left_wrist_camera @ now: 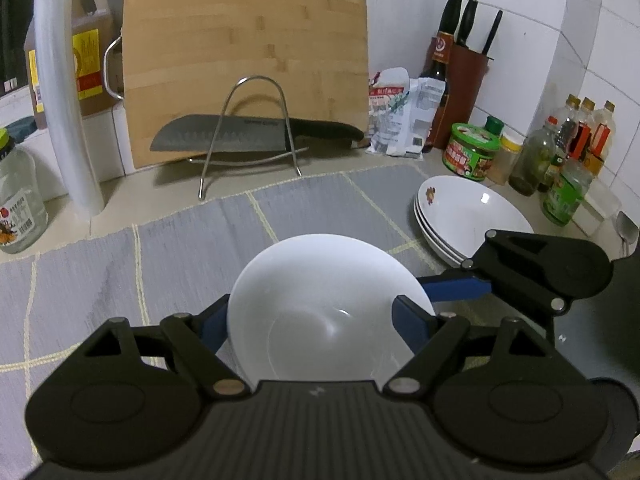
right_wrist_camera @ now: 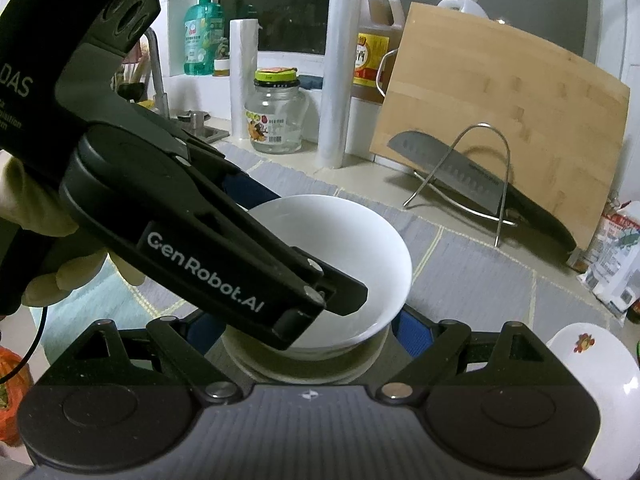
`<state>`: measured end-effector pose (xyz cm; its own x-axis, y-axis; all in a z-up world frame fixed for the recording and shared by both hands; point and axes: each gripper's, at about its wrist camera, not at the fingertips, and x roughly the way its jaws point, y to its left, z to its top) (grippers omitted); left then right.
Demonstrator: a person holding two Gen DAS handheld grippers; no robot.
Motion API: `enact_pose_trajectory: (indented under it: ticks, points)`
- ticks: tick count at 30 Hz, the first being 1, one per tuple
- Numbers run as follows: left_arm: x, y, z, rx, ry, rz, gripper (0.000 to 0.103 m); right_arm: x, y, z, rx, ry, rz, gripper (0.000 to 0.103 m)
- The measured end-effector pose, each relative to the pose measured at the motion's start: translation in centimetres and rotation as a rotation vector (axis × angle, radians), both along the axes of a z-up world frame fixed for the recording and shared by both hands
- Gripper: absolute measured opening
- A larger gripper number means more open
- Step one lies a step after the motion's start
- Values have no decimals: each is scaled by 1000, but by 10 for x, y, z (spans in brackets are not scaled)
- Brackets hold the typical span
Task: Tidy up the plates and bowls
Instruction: 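Carry the held white bowl with the left gripper toward the nested bowls, then lower the white bowl into the nested bowls and open the left gripper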
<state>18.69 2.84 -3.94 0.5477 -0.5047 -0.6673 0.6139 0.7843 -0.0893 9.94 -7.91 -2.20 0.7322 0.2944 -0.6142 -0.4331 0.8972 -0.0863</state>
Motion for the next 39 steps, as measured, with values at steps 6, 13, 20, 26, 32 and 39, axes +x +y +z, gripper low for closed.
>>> enact_pose_trajectory:
  ticks: [6,13,20,26,32,39]
  points:
    - [-1,-1,-7,10,18,-5,83,-1,-2,-4,15,31,0,92]
    - [-1,-2,-9,15,25,-6,83,-1,-3,-6,20,46,-2,92]
    - [-1,-2,-9,15,26,-5,86,0,-3,-6,21,50,1,92]
    - [-1,-1,-9,26,6,-4,90,-1,-2,-6,23,49,6,96]
    - [1,14,8,-5,-52,44,94,-10,-9,-4,41,35,7,101]
    - [7,36,18,-29,-85,120,95,-22,-17,1,54,7,19,103]
